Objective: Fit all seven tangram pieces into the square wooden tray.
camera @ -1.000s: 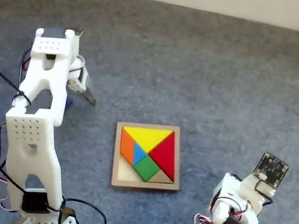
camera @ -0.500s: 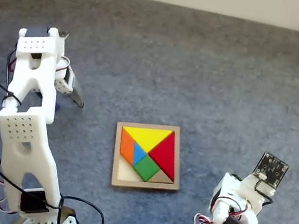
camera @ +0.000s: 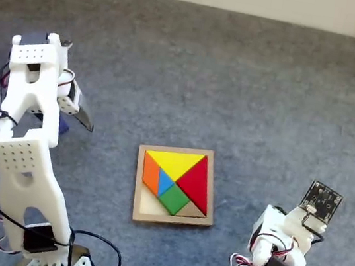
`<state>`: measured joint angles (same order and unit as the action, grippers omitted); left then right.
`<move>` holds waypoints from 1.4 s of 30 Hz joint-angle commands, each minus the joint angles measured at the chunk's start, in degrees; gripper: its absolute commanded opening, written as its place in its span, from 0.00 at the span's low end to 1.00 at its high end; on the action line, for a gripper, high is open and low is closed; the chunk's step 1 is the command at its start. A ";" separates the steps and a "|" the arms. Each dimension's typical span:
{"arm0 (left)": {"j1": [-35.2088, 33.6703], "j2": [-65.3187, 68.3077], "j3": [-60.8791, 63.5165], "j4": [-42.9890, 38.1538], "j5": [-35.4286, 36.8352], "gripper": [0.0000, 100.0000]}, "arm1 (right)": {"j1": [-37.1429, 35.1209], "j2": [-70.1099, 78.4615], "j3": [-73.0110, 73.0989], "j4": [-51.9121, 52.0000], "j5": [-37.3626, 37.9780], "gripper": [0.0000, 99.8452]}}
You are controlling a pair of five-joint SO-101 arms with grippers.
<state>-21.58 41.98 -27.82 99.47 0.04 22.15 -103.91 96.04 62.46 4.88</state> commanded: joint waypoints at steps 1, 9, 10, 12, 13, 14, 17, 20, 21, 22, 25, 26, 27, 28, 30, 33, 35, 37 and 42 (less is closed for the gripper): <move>-2.24 -3.74 -0.48 0.53 -0.53 0.29 | 0.48 -1.01 6.37 -1.45 0.79 0.01; -4.62 -3.21 0.40 0.35 -4.13 0.29 | 0.48 -1.01 6.37 -1.45 0.79 0.01; -4.44 -2.59 0.75 -0.44 -4.13 0.29 | 0.48 -1.01 6.37 -1.45 0.79 0.01; -4.35 -1.10 0.92 -1.93 -4.13 0.29 | 0.48 -1.01 6.37 -1.45 0.79 0.01; -4.26 -0.04 1.01 -2.81 -4.13 0.29 | 0.48 -1.01 6.37 -1.45 0.79 0.01; -4.26 1.01 1.01 -3.43 -4.13 0.29 | 0.48 -1.01 6.37 -1.45 0.79 0.01; -4.44 4.09 0.75 -4.75 -4.13 0.29 | 0.57 -1.01 6.37 -1.45 0.79 0.01; -4.88 4.88 0.66 -4.75 -4.22 0.29 | 0.57 -1.01 6.37 -1.36 0.79 0.01; -4.97 4.88 0.75 -4.75 -4.22 0.29 | 0.57 -1.01 6.37 -1.36 0.79 0.01; -5.05 4.88 0.75 -4.75 -4.22 0.29 | 0.57 -1.01 6.37 -1.36 0.79 0.01; -5.23 4.88 0.75 -4.75 -4.22 0.29 | 0.57 -1.01 6.37 -1.36 0.79 0.01; -5.23 4.88 0.75 -4.75 -4.22 0.28 | 0.57 -1.01 6.37 -1.36 0.79 0.01; -5.23 4.88 0.75 -4.75 -4.22 0.27 | 0.57 -1.01 6.37 -1.36 0.79 0.01; -5.23 4.88 0.75 -4.75 -4.22 0.24 | 0.57 -1.01 6.37 -1.36 0.79 0.01; -5.14 4.97 0.75 -4.92 -4.22 0.18 | 0.57 -1.01 6.37 -1.36 0.79 0.01; -4.97 5.05 0.75 -5.10 -4.13 0.11 | 0.66 -1.01 6.37 -1.36 0.79 0.01; -4.97 5.14 0.75 -5.10 -4.13 0.07 | 0.66 -1.01 6.37 -1.36 0.79 0.01; -4.97 5.14 0.75 -5.10 -4.13 0.03 | 0.66 -1.01 6.37 -1.36 0.79 0.01; -4.70 4.70 0.75 -4.75 -4.04 0.01 | 0.66 -1.01 6.37 -1.36 0.79 0.01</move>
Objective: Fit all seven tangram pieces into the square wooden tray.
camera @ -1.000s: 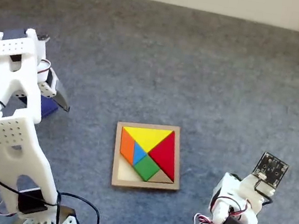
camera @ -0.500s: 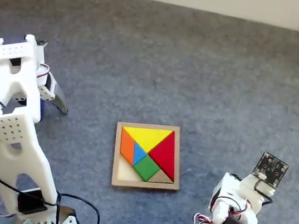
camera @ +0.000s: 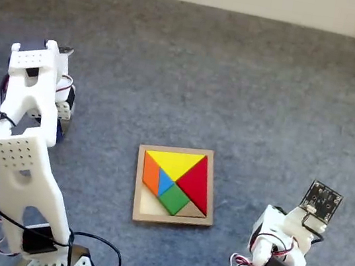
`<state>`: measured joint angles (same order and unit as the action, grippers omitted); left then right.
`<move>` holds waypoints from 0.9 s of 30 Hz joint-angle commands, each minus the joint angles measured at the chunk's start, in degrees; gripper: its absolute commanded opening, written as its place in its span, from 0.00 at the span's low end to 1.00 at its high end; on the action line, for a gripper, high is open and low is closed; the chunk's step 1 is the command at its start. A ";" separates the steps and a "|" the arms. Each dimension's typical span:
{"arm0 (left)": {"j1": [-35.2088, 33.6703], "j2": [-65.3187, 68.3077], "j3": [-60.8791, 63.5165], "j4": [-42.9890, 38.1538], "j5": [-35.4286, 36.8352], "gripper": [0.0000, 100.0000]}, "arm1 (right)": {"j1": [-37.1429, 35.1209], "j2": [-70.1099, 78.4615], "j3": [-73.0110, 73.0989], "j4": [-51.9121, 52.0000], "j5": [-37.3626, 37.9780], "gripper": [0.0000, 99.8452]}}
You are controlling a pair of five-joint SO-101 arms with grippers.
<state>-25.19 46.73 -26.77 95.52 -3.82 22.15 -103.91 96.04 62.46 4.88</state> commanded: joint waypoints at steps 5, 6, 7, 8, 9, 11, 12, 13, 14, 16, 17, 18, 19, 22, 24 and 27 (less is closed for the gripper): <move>-0.92 -4.53 0.57 0.79 0.09 0.01 | 0.75 -1.01 6.37 -1.36 0.79 0.01; -0.66 -5.85 1.10 1.23 0.09 0.01 | 0.75 -1.01 6.37 -1.36 0.79 0.01; -0.57 -7.16 1.27 1.76 0.09 0.01 | 0.75 -1.01 6.37 -1.36 0.79 0.01; -0.48 -8.48 1.71 2.37 0.09 0.01 | 0.75 -1.01 6.37 -1.36 0.79 0.01; -0.22 -10.07 2.86 2.46 0.09 0.01 | 0.75 -1.01 6.37 -1.36 0.79 0.01; 0.48 -12.97 5.85 2.55 0.09 0.01 | 0.75 -1.01 6.37 -1.36 0.79 0.01; 1.27 -14.55 7.60 2.46 0.09 0.01 | 0.75 -1.01 6.37 -1.36 0.79 0.01; 1.98 -16.13 9.63 2.46 0.09 0.01 | 0.75 -1.01 6.37 -1.36 0.79 0.01; 2.86 -17.71 11.82 2.46 0.09 0.01 | 0.75 -1.01 6.37 -1.36 0.79 0.01; 4.70 -21.05 15.78 1.58 0.09 0.01 | 0.75 -1.01 6.37 -1.36 0.79 0.01; 5.67 -22.90 17.98 0.62 0.09 0.00 | 0.75 -1.01 6.37 -1.36 0.79 0.01; 6.64 -24.84 20.09 -0.35 0.09 0.00 | 0.75 -1.01 6.37 -1.36 0.79 0.01; 7.52 -26.86 22.20 -1.49 0.09 0.00 | 0.75 -1.01 6.37 -1.36 0.79 0.01; 10.15 -33.01 28.35 -4.75 0.18 0.00 | 0.75 -1.01 6.37 -1.36 0.79 0.01; 11.38 -37.32 32.22 -7.12 0.18 0.00 | 0.75 -1.01 6.37 -1.36 0.79 0.01; 13.32 -43.21 38.46 -11.25 0.18 0.00 | 0.75 -1.01 6.37 -1.36 0.79 0.01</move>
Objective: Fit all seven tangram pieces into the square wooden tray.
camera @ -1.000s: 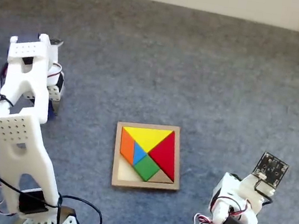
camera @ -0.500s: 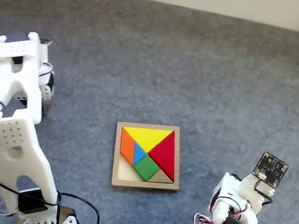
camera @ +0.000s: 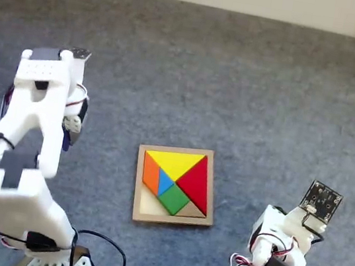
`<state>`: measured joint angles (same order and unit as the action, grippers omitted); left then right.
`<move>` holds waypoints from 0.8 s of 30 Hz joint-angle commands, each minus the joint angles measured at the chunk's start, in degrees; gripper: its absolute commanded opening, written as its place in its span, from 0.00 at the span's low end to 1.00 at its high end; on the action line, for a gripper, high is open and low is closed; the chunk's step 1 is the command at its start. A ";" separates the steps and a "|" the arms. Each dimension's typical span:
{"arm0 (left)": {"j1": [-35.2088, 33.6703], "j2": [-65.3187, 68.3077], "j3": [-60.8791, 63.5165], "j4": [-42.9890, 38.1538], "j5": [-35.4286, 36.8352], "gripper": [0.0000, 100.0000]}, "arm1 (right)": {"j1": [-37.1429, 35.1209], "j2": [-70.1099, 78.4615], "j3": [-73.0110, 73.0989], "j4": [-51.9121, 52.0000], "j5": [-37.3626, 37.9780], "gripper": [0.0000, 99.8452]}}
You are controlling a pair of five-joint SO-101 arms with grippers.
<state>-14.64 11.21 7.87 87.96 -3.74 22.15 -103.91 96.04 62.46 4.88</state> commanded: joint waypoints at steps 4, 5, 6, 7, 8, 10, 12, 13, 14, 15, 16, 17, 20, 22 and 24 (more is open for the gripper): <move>5.93 -14.81 11.56 -7.82 0.09 0.00 | 0.75 -1.01 6.37 -1.36 0.79 0.01; 6.90 -16.40 12.97 -8.09 0.09 0.00 | 0.75 -1.01 6.37 -1.36 0.79 0.01; 8.04 -17.54 13.85 -7.91 0.09 0.00 | 0.75 -1.01 6.37 -1.36 0.79 0.01; 9.27 -18.68 14.90 -7.91 0.09 0.00 | 0.75 -1.01 6.37 -1.36 0.79 0.01; 10.59 -19.56 15.60 -7.91 0.09 0.01 | 0.75 -1.01 6.37 -1.36 0.79 0.01; 13.67 -20.70 16.84 -7.91 0.09 0.01 | 0.66 -1.01 6.37 -1.36 0.79 0.01; 16.66 -21.05 17.80 -7.82 0.09 0.01 | 0.66 -1.01 6.37 -1.36 0.79 0.01; 18.15 -21.23 17.98 -7.82 0.09 0.01 | 0.66 -1.01 6.37 -1.36 0.79 0.01; 19.56 -21.23 18.15 -7.82 0.09 0.01 | 0.66 -1.01 6.37 -1.36 0.79 0.01; 20.79 -21.41 18.15 -7.82 0.09 0.01 | 0.66 -1.01 6.37 -1.36 0.79 0.01; 22.02 -21.49 18.15 -7.82 0.18 0.01 | 0.66 -1.01 6.37 -1.36 0.79 0.01; 23.08 -21.58 18.07 -7.82 0.18 0.01 | 0.66 -1.01 6.37 -1.36 0.79 0.01; 25.80 -21.58 18.07 -7.91 0.18 0.01 | 0.66 -1.01 6.37 -1.36 0.79 0.01; 27.30 -21.58 17.98 -8.00 0.18 0.01 | 0.66 -1.01 6.37 -1.36 0.79 0.01; 28.53 -21.58 17.80 -8.18 0.18 0.01 | 0.75 -1.01 6.37 -1.36 0.79 0.01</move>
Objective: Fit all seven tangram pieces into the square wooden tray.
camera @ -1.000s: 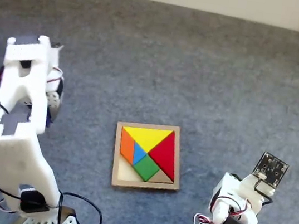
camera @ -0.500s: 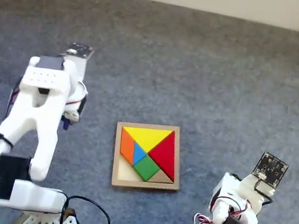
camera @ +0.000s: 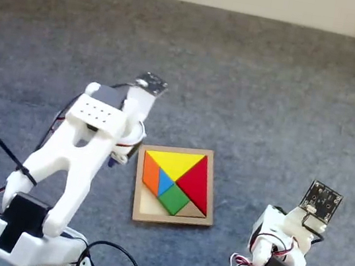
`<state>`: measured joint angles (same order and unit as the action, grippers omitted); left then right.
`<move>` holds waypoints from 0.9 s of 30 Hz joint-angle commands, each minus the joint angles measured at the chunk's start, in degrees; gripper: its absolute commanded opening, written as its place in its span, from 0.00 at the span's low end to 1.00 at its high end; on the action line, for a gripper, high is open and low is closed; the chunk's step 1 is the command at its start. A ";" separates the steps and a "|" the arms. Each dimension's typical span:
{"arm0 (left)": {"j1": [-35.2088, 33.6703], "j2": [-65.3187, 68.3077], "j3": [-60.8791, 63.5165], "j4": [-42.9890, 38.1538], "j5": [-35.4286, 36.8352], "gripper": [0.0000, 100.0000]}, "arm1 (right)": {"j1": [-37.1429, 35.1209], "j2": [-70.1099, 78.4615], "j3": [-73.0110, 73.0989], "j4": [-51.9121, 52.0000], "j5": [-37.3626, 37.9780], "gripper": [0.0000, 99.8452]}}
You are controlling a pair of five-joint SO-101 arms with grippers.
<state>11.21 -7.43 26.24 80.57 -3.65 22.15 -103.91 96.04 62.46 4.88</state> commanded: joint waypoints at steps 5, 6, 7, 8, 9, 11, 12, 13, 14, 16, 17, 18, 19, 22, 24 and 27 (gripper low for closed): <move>6.64 -2.95 -0.66 -0.88 0.09 0.01 | 0.75 -1.01 6.37 -1.36 0.79 0.01; 7.43 -2.95 -0.66 -0.88 0.09 0.01 | 0.75 -1.01 6.37 -1.36 0.79 0.01; 7.96 -2.95 -0.66 -0.88 0.18 0.01 | 0.75 -1.01 6.37 -1.36 0.79 0.01; 8.48 -2.95 -0.66 -0.88 1.49 0.01 | 0.75 -1.01 6.37 -1.36 0.79 0.01; 8.92 -2.95 -0.66 -0.88 3.96 0.01 | 0.75 -1.01 6.37 -1.36 0.79 0.01; 9.63 -2.95 -0.75 -0.88 8.88 0.01 | 0.75 -1.01 6.37 -1.36 0.79 0.01; 10.07 -2.95 -0.84 -0.79 10.29 0.01 | 0.75 -1.01 6.37 -1.36 0.79 0.01; 10.59 -2.95 -0.84 -0.79 10.73 0.01 | 0.75 -1.01 6.37 -1.36 0.79 0.01; 11.03 -2.95 -0.84 -0.62 10.90 0.01 | 0.75 -1.01 6.37 -1.36 0.79 0.01; 12.09 -2.95 -0.84 -0.53 10.90 0.01 | 0.75 -1.01 6.37 -1.36 0.79 0.01; 12.62 -2.95 -0.84 -0.70 10.99 0.01 | 0.75 -1.01 6.37 -1.36 0.79 0.01; 13.05 -2.95 -0.84 -0.88 11.43 0.01 | 0.75 -1.01 6.37 -1.36 0.79 0.01; 13.05 -3.03 -0.84 -0.97 13.45 0.01 | 0.75 -1.01 6.37 -1.36 0.79 0.01; 12.79 -4.88 -0.22 -3.16 23.38 0.01 | 0.75 -1.01 6.37 -1.36 0.79 0.01; 12.79 -7.43 0.66 -3.96 28.92 0.01 | 0.75 -1.01 6.37 -1.36 0.79 0.01; 14.11 -11.03 2.15 -3.87 36.92 0.01 | 0.75 -1.01 6.37 -1.36 0.79 0.01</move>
<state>23.16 -13.85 28.18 77.58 25.71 22.15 -103.91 96.04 62.46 4.88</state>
